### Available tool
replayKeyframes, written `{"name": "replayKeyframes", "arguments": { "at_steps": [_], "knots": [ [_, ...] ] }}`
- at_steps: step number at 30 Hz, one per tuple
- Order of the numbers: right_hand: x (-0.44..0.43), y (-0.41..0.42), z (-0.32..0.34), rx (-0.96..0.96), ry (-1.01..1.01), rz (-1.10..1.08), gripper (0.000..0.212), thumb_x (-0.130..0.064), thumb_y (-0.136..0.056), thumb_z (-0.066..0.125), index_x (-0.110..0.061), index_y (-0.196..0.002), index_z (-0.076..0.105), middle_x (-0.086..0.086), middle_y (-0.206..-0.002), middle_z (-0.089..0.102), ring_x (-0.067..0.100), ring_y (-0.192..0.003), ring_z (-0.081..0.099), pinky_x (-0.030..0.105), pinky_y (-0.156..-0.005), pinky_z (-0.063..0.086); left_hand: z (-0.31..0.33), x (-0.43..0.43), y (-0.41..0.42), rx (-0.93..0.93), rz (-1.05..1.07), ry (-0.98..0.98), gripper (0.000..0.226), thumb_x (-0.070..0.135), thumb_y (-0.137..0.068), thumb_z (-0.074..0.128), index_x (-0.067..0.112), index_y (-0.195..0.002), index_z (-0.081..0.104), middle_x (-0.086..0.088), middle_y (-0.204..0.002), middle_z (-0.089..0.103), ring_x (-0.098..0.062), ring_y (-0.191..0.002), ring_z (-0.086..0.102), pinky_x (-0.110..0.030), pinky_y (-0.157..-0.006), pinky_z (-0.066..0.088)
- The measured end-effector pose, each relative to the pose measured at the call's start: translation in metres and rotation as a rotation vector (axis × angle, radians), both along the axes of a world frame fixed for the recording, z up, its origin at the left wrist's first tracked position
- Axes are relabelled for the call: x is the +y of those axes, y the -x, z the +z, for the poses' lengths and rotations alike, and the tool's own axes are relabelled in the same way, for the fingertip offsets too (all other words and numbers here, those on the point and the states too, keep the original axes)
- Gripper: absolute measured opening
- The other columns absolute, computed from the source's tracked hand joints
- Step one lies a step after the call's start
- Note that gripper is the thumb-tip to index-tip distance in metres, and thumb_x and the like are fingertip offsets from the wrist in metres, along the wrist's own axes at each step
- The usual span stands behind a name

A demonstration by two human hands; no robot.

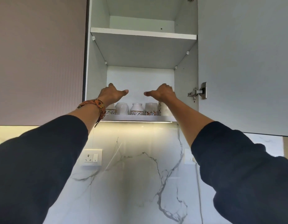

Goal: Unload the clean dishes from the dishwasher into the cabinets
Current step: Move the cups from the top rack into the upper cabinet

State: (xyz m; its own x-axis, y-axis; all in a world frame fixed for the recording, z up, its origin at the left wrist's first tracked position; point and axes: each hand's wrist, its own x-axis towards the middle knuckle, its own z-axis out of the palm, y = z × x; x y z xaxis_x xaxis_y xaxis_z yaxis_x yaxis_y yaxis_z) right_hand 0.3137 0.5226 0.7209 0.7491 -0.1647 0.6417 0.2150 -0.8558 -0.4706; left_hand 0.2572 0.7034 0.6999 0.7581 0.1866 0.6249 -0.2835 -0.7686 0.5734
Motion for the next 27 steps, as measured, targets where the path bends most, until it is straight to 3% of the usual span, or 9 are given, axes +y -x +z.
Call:
{"name": "replayKeyframes", "arguments": {
  "at_steps": [6,10,16,23,27],
  "knots": [
    [-0.006,0.094,-0.051,0.052,0.055,-0.013,0.101,-0.061,-0.076,0.062,0.0,-0.146,0.021,0.015,-0.153,0.026,0.03,-0.142,0.023,0.043,-0.115,0.025,-0.029,-0.031,0.08,0.012,-0.112,0.04,0.08,0.046,-0.092,0.049,0.0,-0.148,0.014,-0.019,-0.152,0.026,-0.034,-0.139,0.029,-0.039,-0.108,0.032],
    [-0.022,0.171,-0.1,0.069,0.034,-0.024,0.095,-0.057,-0.077,0.064,0.0,-0.143,0.026,0.015,-0.148,0.034,0.029,-0.137,0.032,0.04,-0.11,0.034,-0.072,-0.05,0.14,0.028,-0.168,0.058,0.073,0.043,-0.092,0.052,-0.003,-0.141,0.024,-0.022,-0.145,0.035,-0.035,-0.133,0.036,-0.037,-0.102,0.036],
    [-0.058,0.285,-0.187,0.255,-0.057,-0.066,0.094,-0.056,-0.076,0.065,0.0,-0.141,0.029,0.014,-0.143,0.04,0.029,-0.133,0.039,0.039,-0.104,0.04,-0.157,-0.099,0.216,0.248,-0.267,0.105,0.073,0.04,-0.091,0.054,-0.005,-0.141,0.023,-0.022,-0.146,0.035,-0.035,-0.133,0.036,-0.038,-0.103,0.036],
    [-0.153,0.397,-0.267,0.404,-0.103,-0.171,0.089,-0.052,-0.079,0.066,0.002,-0.14,0.031,0.014,-0.142,0.044,0.029,-0.127,0.046,0.034,-0.094,0.043,-0.233,-0.207,0.302,0.436,-0.45,0.049,0.079,0.042,-0.09,0.055,-0.004,-0.145,0.019,-0.02,-0.15,0.03,-0.033,-0.137,0.032,-0.036,-0.106,0.034],
    [-0.226,0.449,-0.285,0.437,-0.131,-0.27,0.091,-0.055,-0.074,0.067,-0.003,-0.14,0.033,0.013,-0.142,0.045,0.029,-0.128,0.046,0.037,-0.099,0.043,-0.252,-0.273,0.348,0.484,-0.56,0.047,0.08,0.041,-0.09,0.056,-0.004,-0.145,0.019,-0.019,-0.15,0.031,-0.033,-0.137,0.033,-0.034,-0.107,0.033]
  ]
}}
